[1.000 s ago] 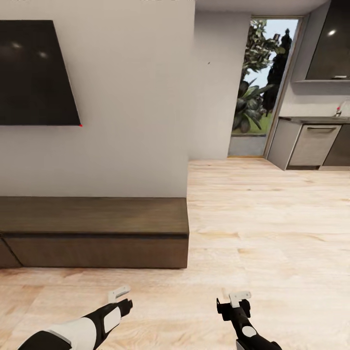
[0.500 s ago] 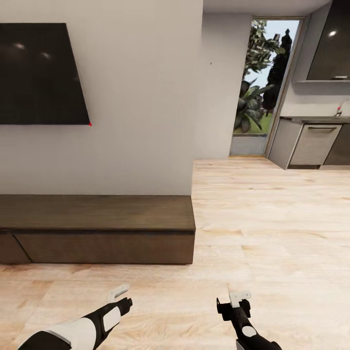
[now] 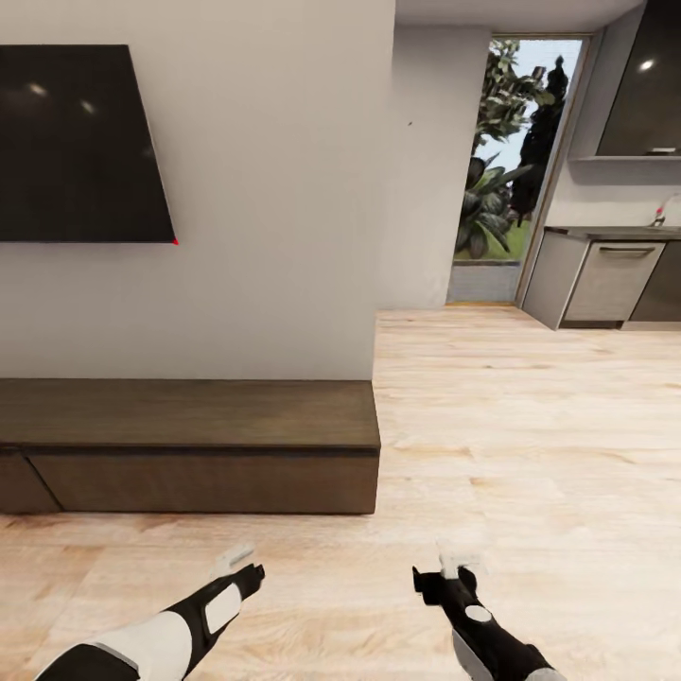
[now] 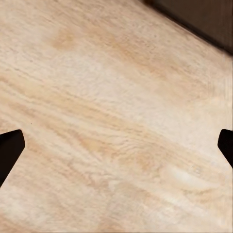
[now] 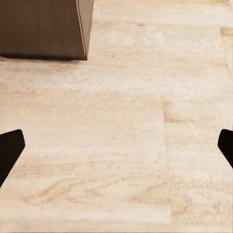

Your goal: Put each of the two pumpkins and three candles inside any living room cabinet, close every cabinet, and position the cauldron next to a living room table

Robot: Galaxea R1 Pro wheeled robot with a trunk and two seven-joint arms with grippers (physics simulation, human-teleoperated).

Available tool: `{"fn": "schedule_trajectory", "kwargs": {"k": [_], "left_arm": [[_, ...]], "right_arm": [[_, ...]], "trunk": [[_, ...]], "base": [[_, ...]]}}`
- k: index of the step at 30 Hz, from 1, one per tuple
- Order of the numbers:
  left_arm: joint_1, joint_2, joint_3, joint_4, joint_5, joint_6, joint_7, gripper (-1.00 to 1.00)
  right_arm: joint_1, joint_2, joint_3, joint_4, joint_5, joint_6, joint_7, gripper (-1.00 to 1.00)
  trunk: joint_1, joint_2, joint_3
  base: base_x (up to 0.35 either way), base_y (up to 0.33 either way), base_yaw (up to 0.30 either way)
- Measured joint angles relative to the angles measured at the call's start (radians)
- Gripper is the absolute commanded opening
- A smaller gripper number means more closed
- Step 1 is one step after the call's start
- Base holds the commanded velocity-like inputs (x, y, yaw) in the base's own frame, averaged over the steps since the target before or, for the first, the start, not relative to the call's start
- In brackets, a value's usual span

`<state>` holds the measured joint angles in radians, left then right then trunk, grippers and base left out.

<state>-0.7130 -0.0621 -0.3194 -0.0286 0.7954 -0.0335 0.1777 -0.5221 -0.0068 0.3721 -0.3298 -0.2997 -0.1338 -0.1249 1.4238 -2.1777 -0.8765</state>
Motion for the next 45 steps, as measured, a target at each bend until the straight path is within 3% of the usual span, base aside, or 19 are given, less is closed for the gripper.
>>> {"fn": "schedule_trajectory", "kwargs": {"k": [2, 4, 7, 9, 13, 14, 16, 17, 18, 21, 23, 27, 30, 36, 39, 41, 45], "left_arm": [[0.0, -0.005, 0.002, -0.032, 0.002, 0.003, 0.002, 1.0], [0.0, -0.006, 0.041, -0.064, 0.052, 0.006, -0.001, 1.0], [0.0, -0.006, 0.076, -0.101, 0.113, 0.011, -0.018, 1.0], [0.0, -0.005, 0.083, -0.117, 0.127, 0.013, -0.038, 1.0], [0.0, -0.004, 0.093, -0.14, 0.147, 0.015, -0.126, 1.0], [0.0, -0.003, 0.095, -0.149, 0.151, 0.016, -0.205, 1.0], [0.0, -0.003, 0.096, -0.15, 0.158, 0.015, -0.244, 1.0], [0.0, -0.001, 0.098, -0.152, 0.211, 0.016, -0.296, 1.0], [-0.001, 0.004, 0.099, -0.148, 0.266, 0.017, -0.31, 1.0], [-0.001, 0.01, 0.098, -0.145, 0.314, 0.025, -0.316, 1.0], [-0.001, 0.023, 0.098, -0.145, 0.348, 0.071, -0.32, 1.0], [-0.001, 0.035, 0.112, -0.149, 0.411, 0.123, -0.322, 1.0], [-0.002, 0.036, 0.117, -0.151, 0.473, 0.134, -0.322, 1.0], [-0.007, 0.033, 0.119, -0.153, 0.561, 0.138, -0.321, 1.0], [-0.009, 0.032, 0.119, -0.153, 0.578, 0.138, -0.32, 1.0], [-0.01, 0.032, 0.118, -0.155, 0.582, 0.137, -0.321, 1.0], [-0.01, 0.028, 0.117, -0.171, 0.583, 0.129, -0.323, 1.0]], "right_arm": [[0.0, -0.01, -0.005, -0.091, -0.008, 0.08, 0.011, 1.0], [-0.001, -0.022, -0.007, -0.224, -0.042, 0.183, 0.02, 1.0], [0.0, -0.028, -0.007, -0.31, -0.084, 0.268, 0.022, 1.0], [0.0, -0.032, -0.007, -0.343, -0.104, 0.301, 0.022, 1.0], [0.0, -0.054, -0.006, -0.42, -0.154, 0.368, 0.023, 1.0], [0.0, -0.071, -0.005, -0.476, -0.195, 0.415, 0.023, 1.0], [0.0, -0.08, -0.005, -0.505, -0.217, 0.443, 0.023, 1.0], [0.0, -0.098, -0.005, -0.584, -0.261, 0.529, 0.023, 1.0], [0.0, -0.103, -0.005, -0.642, -0.274, 0.581, 0.023, 1.0], [0.0, -0.105, -0.021, -0.684, -0.279, 0.625, 0.023, 1.0], [0.0, -0.105, -0.079, -0.712, -0.281, 0.673, 0.023, 1.0], [0.0, -0.104, -0.146, -0.758, -0.283, 0.757, 0.023, 1.0], [0.0, -0.105, -0.16, -0.799, -0.283, 0.802, 0.023, 1.0], [-0.002, -0.106, -0.167, -0.835, -0.283, 0.856, 0.023, 1.0], [-0.006, -0.106, -0.171, -0.884, -0.284, 0.917, 0.023, 1.0], [-0.007, -0.105, -0.196, -0.946, -0.284, 0.982, 0.024, 1.0], [-0.008, -0.105, -0.232, -0.982, -0.302, 1.047, 0.025, 1.0]], "trunk": [[0.0, 0.0, 0.0], [0.0, 0.0, 0.0], [0.0, 0.0, 0.0], [0.0, 0.0, 0.0], [0.0, 0.0, 0.0], [0.0, 0.0, 0.0], [0.0, 0.0, 0.0], [0.0, 0.0, 0.0], [0.0, 0.0, 0.0], [0.0, 0.0, 0.0], [0.0, 0.0, 0.0], [0.0, 0.0, 0.0], [0.0, 0.0, 0.0], [0.0, 0.0, 0.0], [0.0, 0.0, 0.0], [0.0, 0.0, 0.0], [0.0, 0.0, 0.0]], "base": [[0.0, 0.0, 0.0], [0.0, 0.0, 0.0], [0.0, 0.0, 0.0], [0.0, 0.0, 0.0], [0.0, 0.0, 0.0], [0.0, 0.0, 0.0], [0.0, 0.0, 0.0], [0.0, 0.0, 0.0], [0.0, 0.0, 0.0], [0.0, 0.0, 0.0], [0.0, 0.0, 0.0], [0.0, 0.0, 0.0], [0.0, 0.0, 0.0], [0.0, 0.0, 0.0], [0.0, 0.0, 0.0], [0.0, 0.0, 0.0], [0.02, 0.0, 0.0]]}}
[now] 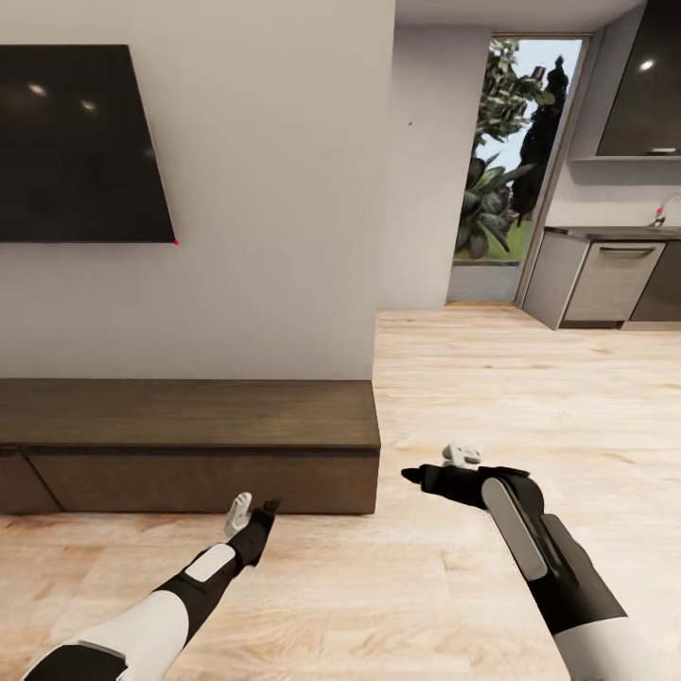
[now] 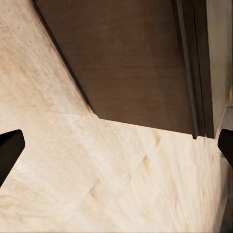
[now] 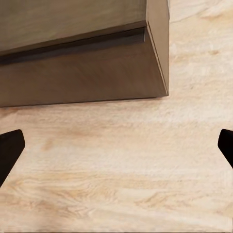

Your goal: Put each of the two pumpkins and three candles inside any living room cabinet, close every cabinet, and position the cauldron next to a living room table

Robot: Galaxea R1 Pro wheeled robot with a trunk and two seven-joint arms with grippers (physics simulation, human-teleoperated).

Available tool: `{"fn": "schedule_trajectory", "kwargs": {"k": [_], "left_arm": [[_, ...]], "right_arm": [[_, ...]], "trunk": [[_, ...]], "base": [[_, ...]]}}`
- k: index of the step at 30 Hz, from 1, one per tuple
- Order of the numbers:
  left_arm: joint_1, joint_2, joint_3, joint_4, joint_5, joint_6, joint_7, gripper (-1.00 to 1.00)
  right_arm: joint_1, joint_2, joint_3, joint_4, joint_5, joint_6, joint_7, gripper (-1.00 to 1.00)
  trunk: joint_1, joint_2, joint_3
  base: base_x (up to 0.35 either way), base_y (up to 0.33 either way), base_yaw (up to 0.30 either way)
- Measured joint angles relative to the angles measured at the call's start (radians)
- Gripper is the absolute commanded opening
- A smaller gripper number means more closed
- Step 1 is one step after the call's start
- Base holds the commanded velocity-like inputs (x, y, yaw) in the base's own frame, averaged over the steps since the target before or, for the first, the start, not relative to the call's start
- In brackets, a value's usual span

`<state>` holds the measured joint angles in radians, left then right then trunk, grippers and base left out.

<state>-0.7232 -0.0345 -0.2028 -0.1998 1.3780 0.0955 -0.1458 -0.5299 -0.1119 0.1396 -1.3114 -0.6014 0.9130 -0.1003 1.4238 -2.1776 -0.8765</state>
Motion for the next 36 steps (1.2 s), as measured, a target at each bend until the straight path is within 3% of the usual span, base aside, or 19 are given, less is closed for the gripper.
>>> {"fn": "schedule_trajectory", "kwargs": {"k": [1, 2, 7, 11, 15, 22, 28, 36], "left_arm": [[0.0, -0.009, -0.001, -0.005, -0.001, -0.018, -0.004, 1.0], [0.0, -0.036, -0.006, -0.009, -0.007, -0.09, -0.053, 1.0], [0.0, -0.064, -0.006, -0.028, -0.017, -0.132, -0.072, 1.0], [0.0, -0.066, -0.006, -0.039, -0.017, -0.14, -0.116, 1.0], [0.0, -0.067, -0.007, -0.042, -0.018, -0.144, -0.21, 1.0], [0.0, -0.066, -0.004, -0.043, -0.015, -0.144, -0.241, 1.0], [0.0, -0.066, 0.0, -0.037, -0.01, -0.142, -0.346, 1.0], [0.0, -0.061, 0.005, -0.036, -0.001, -0.136, -0.366, 1.0]], "right_arm": [[0.0, 0.0, -0.009, -0.011, -0.027, 0.025, 0.0, 1.0], [-0.007, -0.001, -0.017, -0.026, -0.104, 0.103, 0.0, 1.0], [-0.011, -0.001, -0.02, -0.028, -0.115, 0.123, 0.0, 1.0], [-0.018, -0.001, -0.02, -0.028, -0.117, 0.125, 0.0, 1.0], [-0.066, 0.001, -0.019, -0.029, -0.12, 0.125, 0.002, 1.0], [-0.08, 0.001, -0.017, -0.028, -0.12, 0.127, 0.001, 1.0], [-0.081, 0.002, -0.017, -0.028, -0.12, 0.127, 0.0, 1.0], [-0.081, 0.002, -0.018, -0.028, -0.119, 0.127, 0.0, 1.0]], "trunk": [[0.0, 0.0, 0.0], [-0.001, 0.0, 0.0], [-0.001, 0.0, 0.0], [-0.001, 0.0, 0.0], [0.0, 0.0, 0.0], [0.0, 0.0, 0.0], [0.0, 0.0, 0.0], [0.0, 0.0, 0.0]], "base": [[0.304, -0.047, 0.0], [0.31, -0.062, 0.0], [0.326, -0.105, 0.0], [0.297, -0.115, 0.0], [0.06, -0.026, 0.0], [0.08, -0.043, 0.0], [0.23, -0.091, 0.0], [0.047, -0.017, 0.0]]}}
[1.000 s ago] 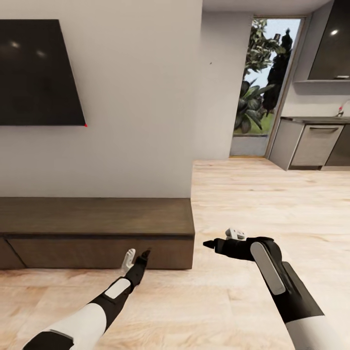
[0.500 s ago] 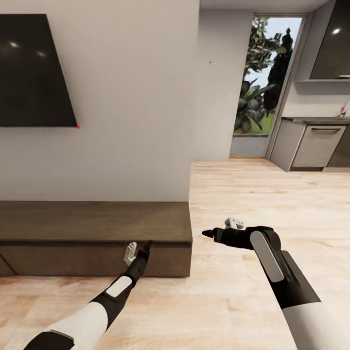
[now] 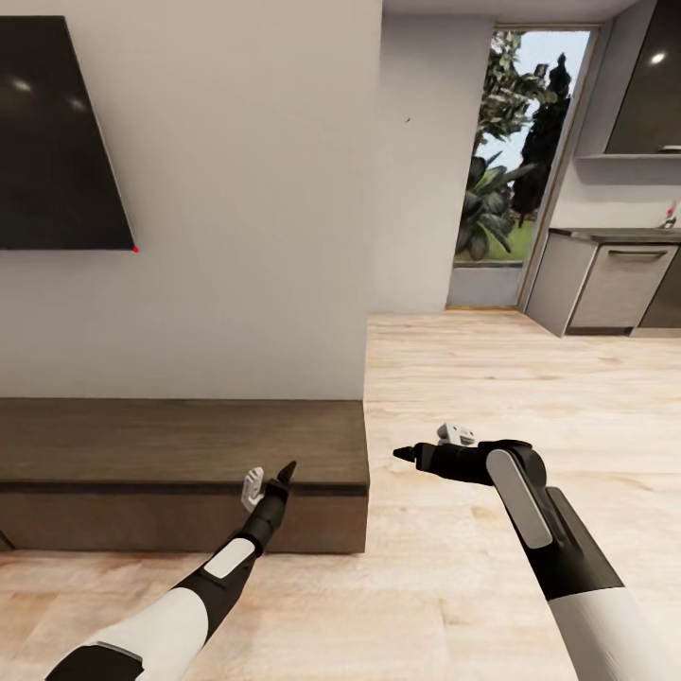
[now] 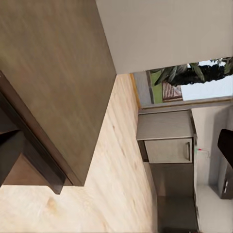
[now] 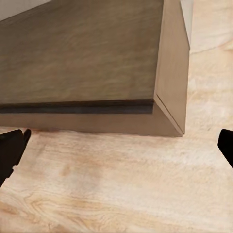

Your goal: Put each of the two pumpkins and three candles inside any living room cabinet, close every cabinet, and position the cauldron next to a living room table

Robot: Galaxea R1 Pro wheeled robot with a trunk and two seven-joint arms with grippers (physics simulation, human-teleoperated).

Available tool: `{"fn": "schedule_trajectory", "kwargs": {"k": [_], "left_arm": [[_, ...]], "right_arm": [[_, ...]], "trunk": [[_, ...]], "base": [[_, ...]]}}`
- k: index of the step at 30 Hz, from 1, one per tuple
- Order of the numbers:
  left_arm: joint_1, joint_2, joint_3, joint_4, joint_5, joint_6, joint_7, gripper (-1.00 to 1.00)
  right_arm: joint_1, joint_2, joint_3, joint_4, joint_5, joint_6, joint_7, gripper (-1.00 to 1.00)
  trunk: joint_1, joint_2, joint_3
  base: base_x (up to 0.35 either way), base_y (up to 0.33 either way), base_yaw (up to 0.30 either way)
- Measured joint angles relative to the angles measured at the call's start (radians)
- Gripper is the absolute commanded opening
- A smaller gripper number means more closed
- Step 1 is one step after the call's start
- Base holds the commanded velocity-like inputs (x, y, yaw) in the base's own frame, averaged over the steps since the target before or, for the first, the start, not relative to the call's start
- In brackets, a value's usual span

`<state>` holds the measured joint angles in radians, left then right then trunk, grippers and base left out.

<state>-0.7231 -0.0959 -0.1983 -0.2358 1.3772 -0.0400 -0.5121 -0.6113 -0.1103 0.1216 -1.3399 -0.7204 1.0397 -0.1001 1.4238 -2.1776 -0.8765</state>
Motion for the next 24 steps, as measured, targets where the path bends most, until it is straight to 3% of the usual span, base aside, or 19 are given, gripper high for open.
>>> {"fn": "schedule_trajectory", "kwargs": {"k": [4, 9, 16, 24], "left_arm": [[0.0, 0.001, 0.001, 0.0, 0.02, 0.001, -0.001, 1.0], [0.0, 0.002, 0.001, 0.0, 0.047, 0.001, -0.001, 1.0], [0.0, 0.002, 0.0, -0.002, 0.053, 0.002, -0.003, 1.0], [0.0, 0.002, -0.005, -0.002, 0.07, 0.066, -0.006, 1.0]], "right_arm": [[0.0, -0.001, -0.002, 0.0, 0.0, 0.0, 0.0, 1.0], [0.0, 0.0, -0.001, 0.0, 0.001, 0.0, 0.0, 1.0], [0.0, -0.001, -0.001, 0.001, 0.001, -0.001, 0.0, 1.0], [0.0, 0.001, 0.002, 0.0, 0.001, -0.001, 0.0, 1.0]], "trunk": [[0.0, 0.0, 0.0], [0.019, -0.035, -0.016], [0.046, -0.084, -0.038], [0.077, -0.14, -0.063]], "base": [[0.002, -0.001, 0.0], [0.0, 0.0, 0.0], [0.0, 0.0, 0.0], [0.0, 0.0, 0.0]]}}
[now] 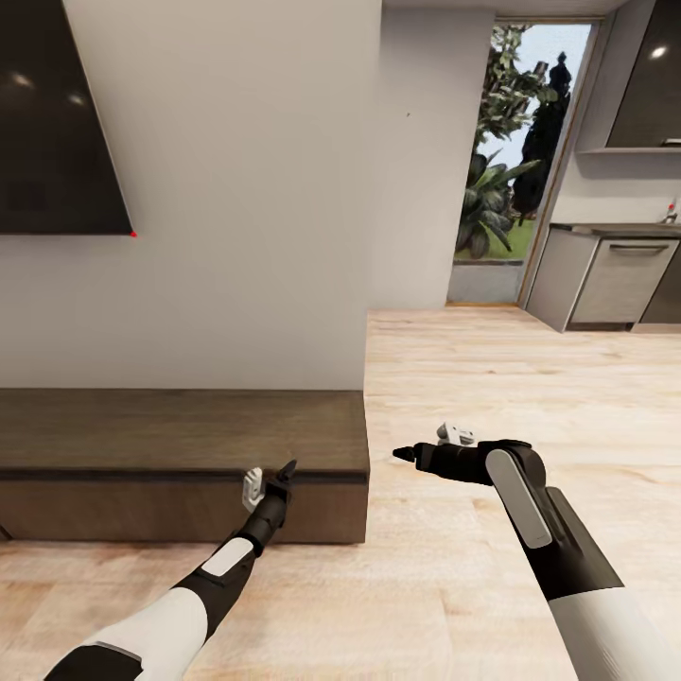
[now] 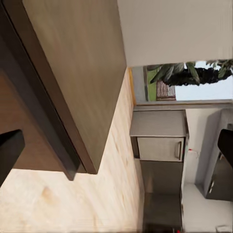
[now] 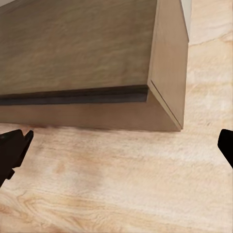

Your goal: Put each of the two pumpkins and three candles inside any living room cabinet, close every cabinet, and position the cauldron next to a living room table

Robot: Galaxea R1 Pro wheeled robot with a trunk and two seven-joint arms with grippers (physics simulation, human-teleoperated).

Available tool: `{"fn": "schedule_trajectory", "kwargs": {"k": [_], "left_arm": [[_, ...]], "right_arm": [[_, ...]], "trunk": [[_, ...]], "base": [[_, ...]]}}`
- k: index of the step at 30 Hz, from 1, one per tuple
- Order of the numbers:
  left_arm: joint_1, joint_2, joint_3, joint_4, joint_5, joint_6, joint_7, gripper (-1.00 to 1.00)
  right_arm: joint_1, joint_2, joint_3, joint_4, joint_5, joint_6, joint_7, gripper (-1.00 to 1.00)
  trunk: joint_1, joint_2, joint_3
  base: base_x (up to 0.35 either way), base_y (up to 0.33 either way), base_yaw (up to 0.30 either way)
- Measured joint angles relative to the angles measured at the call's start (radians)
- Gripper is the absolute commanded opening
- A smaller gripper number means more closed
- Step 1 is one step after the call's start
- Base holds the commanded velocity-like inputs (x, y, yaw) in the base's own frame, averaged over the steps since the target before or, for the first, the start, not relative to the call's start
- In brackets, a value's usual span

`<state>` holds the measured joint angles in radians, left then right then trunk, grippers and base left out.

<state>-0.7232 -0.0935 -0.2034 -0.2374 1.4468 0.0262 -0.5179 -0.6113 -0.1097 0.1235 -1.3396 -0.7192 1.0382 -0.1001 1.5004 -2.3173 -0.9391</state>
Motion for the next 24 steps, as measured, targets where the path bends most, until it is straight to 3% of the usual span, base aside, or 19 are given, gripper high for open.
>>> {"fn": "schedule_trajectory", "kwargs": {"k": [14, 20, 24], "left_arm": [[0.001, 0.001, 0.0, -0.005, 0.018, 0.015, -0.021, 1.0], [0.002, 0.002, 0.001, -0.006, 0.07, 0.015, -0.03, 1.0], [0.003, 0.008, 0.001, -0.002, 0.076, 0.011, -0.04, 1.0]], "right_arm": [[0.003, 0.0, 0.0, 0.001, 0.003, -0.005, -0.001, 1.0], [0.002, 0.0, -0.004, 0.0, 0.001, -0.003, -0.001, 1.0], [0.002, 0.0, -0.002, 0.0, 0.001, -0.003, 0.0, 1.0]], "trunk": [[0.054, -0.098, -0.044], [0.077, -0.14, -0.063], [0.092, -0.168, -0.075]], "base": [[0.0, 0.0, 0.0], [0.0, 0.0, 0.0], [0.0, 0.0, 0.0]]}}
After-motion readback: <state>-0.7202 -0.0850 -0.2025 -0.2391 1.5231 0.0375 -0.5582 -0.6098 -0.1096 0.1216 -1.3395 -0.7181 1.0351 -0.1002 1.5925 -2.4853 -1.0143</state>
